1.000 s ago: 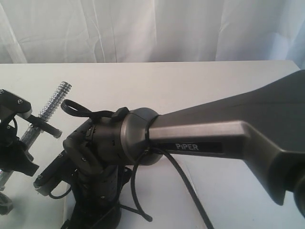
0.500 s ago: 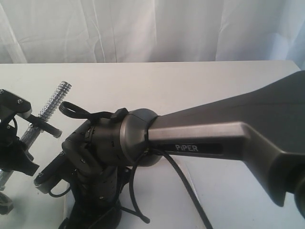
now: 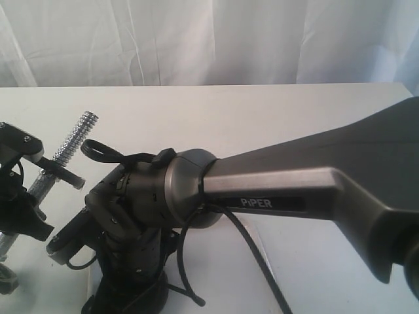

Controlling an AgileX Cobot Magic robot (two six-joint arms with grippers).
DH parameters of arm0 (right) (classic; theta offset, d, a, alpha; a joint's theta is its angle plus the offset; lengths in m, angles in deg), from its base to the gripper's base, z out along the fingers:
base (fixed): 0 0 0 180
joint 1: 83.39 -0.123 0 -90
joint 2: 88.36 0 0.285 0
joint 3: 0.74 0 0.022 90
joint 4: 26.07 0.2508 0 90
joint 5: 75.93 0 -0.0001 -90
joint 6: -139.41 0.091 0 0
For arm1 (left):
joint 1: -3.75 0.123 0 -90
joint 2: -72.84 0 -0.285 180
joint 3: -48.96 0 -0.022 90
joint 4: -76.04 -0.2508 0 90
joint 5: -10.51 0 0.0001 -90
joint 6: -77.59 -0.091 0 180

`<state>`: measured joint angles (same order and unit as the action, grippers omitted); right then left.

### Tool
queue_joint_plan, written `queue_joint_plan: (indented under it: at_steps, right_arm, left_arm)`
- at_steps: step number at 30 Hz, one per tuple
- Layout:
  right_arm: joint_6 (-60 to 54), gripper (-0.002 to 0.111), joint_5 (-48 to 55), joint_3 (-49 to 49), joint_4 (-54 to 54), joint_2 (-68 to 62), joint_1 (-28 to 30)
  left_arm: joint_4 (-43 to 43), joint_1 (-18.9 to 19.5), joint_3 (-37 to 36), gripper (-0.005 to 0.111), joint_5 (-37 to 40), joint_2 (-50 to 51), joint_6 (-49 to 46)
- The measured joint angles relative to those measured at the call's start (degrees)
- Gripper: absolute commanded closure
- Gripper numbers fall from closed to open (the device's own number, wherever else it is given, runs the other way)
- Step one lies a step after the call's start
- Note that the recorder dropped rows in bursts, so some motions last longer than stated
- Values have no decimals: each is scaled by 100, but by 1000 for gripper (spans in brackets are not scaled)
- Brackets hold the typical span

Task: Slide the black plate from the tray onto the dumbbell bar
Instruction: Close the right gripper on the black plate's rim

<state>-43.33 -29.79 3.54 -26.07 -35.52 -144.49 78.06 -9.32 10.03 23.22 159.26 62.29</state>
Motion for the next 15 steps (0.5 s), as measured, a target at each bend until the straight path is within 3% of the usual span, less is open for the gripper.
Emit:
queue_joint_plan:
  at_steps: [8, 15]
  right_arm:
    - [273, 106, 131, 0, -52, 0, 0]
    - [781, 108, 290, 0, -120, 0, 0]
  left_arm:
    - [11, 0, 0, 107, 0, 0, 0]
    - [11, 0, 0, 107, 0, 0, 0]
